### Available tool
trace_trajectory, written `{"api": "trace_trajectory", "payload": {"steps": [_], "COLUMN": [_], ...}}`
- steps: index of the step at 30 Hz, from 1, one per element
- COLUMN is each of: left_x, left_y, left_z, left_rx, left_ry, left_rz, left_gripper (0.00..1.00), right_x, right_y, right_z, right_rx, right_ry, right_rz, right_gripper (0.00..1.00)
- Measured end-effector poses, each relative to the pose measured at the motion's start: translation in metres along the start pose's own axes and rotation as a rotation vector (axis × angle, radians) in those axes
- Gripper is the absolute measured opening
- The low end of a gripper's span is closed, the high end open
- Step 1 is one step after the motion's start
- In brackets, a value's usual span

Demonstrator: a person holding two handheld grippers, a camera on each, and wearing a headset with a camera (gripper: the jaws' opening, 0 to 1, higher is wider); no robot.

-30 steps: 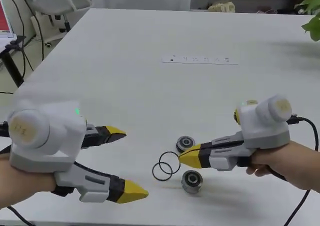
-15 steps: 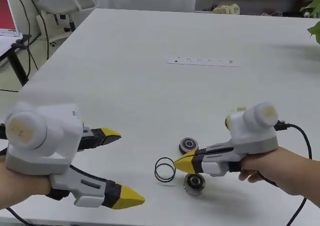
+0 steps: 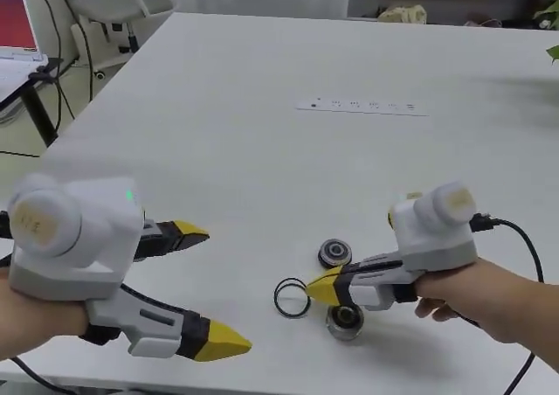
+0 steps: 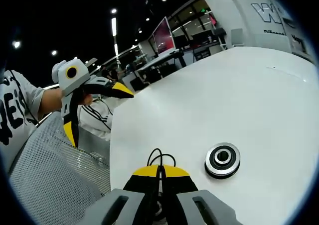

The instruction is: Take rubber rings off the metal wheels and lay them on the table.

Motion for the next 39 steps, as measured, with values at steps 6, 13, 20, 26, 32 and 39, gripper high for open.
{"api": "trace_trajectory", "payload": {"steps": [6, 13, 20, 26, 32, 39], "left_x": [-0.001, -0.003, -0.003, -0.004, -0.008, -0.016], "left_y": [-0.002, -0.003, -0.003, -0.003, -0.001, 0.003], "left_z": [0.003, 0.004, 0.007, 0.007, 0.002, -0.004], "left_rx": [0.006, 0.006, 0.011, 0.014, 0.008, 0.002], "left_ry": [0.010, 0.017, 0.026, 0.034, 0.032, 0.032], "left_rz": [0.004, 0.010, 0.014, 0.019, 0.026, 0.032], "left_gripper": [0.83, 0.83, 0.83, 0.83, 0.82, 0.81], "right_x": [-0.001, -0.002, -0.004, -0.001, 0.008, 0.022], "right_y": [-0.003, -0.005, -0.005, -0.006, -0.004, -0.004], "right_z": [0.005, 0.006, 0.006, 0.004, -0.005, -0.016], "right_rx": [-0.005, -0.014, 0.001, 0.006, -0.003, -0.018], "right_ry": [0.016, 0.019, 0.022, 0.006, -0.040, -0.106], "right_rz": [0.029, 0.049, 0.060, 0.061, 0.049, 0.048], "right_gripper": [0.00, 0.00, 0.04, 0.07, 0.09, 0.11]}}
Point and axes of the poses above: the centre of the closed fingertips' face, and the gripper's own axes: x roughly backward along the fingers, y roughly to its left, z roughly out of its underside, the point moved 8 cm from there along x, roughly backward along the fingers, and after that the axes turned 1 degree about y, right-handed, at the moved point
